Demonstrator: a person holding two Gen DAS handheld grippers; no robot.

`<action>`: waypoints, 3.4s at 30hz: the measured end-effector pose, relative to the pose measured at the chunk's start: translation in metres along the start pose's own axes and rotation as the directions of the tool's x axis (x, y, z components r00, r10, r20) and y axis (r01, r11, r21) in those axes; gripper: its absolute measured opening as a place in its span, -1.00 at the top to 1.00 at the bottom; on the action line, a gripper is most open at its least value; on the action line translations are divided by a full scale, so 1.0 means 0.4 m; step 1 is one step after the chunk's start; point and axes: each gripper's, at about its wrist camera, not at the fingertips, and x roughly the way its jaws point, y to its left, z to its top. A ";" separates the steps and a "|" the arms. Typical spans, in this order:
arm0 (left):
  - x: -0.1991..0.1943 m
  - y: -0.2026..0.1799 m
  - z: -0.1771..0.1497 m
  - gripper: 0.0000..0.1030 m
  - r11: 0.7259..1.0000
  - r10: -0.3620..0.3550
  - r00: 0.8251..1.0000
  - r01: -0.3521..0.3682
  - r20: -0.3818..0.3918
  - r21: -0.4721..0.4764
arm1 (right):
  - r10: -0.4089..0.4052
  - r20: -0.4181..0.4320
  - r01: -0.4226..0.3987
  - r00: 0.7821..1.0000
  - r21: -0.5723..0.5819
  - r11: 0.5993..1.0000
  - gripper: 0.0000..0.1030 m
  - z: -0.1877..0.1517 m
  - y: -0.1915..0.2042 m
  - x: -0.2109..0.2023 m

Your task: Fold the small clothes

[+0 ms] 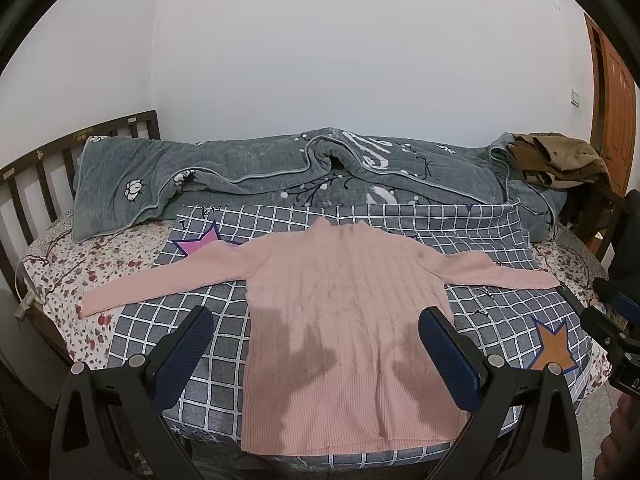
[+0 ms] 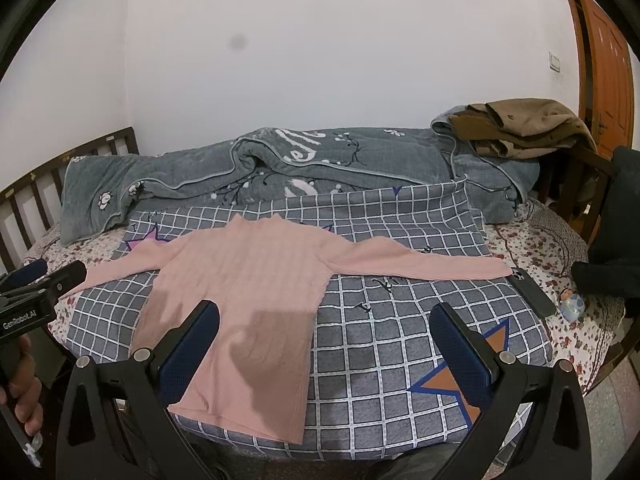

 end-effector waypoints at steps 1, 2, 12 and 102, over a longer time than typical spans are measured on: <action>0.000 -0.003 0.001 -1.00 1.000 -0.001 1.000 0.001 0.000 0.001 | 0.000 0.001 0.000 1.000 0.000 1.000 -0.99 0.000 0.001 -0.001; 0.000 -0.003 0.001 -1.00 1.000 -0.001 1.000 0.001 0.000 0.002 | -0.001 0.000 0.001 1.000 0.000 1.000 -0.99 0.000 0.000 0.000; -0.004 -0.008 0.003 -1.00 1.000 0.001 1.000 -0.001 0.002 0.003 | 0.000 0.000 0.000 1.000 0.003 1.000 -0.99 0.002 0.003 -0.002; 0.651 0.969 -0.172 -0.25 0.733 0.286 0.915 -0.400 -0.285 -0.550 | 0.082 -0.114 -0.101 0.990 -0.167 0.981 -0.92 -0.029 0.212 0.618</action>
